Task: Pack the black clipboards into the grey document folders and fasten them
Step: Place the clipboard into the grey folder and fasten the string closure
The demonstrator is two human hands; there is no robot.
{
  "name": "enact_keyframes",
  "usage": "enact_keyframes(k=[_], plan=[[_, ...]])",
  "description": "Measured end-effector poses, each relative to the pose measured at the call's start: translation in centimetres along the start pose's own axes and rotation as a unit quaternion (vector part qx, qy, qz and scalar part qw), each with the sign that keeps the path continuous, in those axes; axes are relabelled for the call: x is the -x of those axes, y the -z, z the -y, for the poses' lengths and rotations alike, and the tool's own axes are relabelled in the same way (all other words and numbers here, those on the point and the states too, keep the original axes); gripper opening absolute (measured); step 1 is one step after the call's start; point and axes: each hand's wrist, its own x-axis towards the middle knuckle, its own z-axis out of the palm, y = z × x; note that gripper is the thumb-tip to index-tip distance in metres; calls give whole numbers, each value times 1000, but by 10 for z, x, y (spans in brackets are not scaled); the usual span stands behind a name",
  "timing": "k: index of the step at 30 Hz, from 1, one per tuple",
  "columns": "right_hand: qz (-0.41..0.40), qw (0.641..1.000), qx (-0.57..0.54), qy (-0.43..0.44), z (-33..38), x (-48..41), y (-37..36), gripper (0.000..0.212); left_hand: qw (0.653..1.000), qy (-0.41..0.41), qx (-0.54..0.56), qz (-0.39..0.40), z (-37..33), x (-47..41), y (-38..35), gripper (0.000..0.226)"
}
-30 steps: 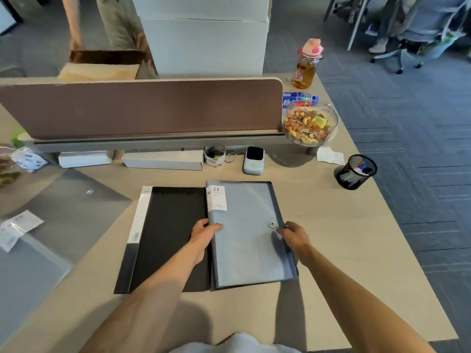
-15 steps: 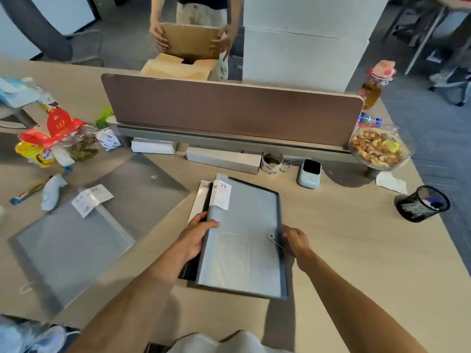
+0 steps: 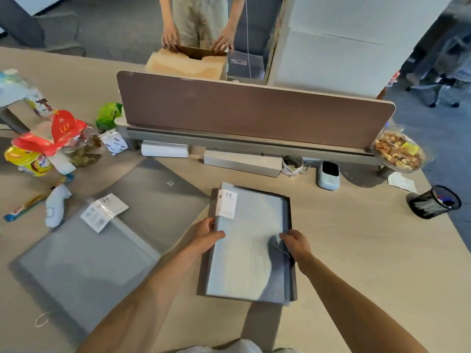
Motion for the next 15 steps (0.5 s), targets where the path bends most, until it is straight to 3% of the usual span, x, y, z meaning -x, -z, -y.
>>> enact_keyframes(k=[6,10,13,15], plan=[[-18,1000,1,-20,0,1,-7,26,999,-11,-28,45,1,-13,9,48],[-42,999,27,-15,-20,-21,-11,42,997,3,-10,71,-9,-13,4,45],[-39,999,26,-10,-14,-14,-9,26,997,25,-10,79,-9,-16,-2,46],[-25,1000,15,-11,-14,-12,-3,29,995,40,-12,86,-5,-21,-7,48]])
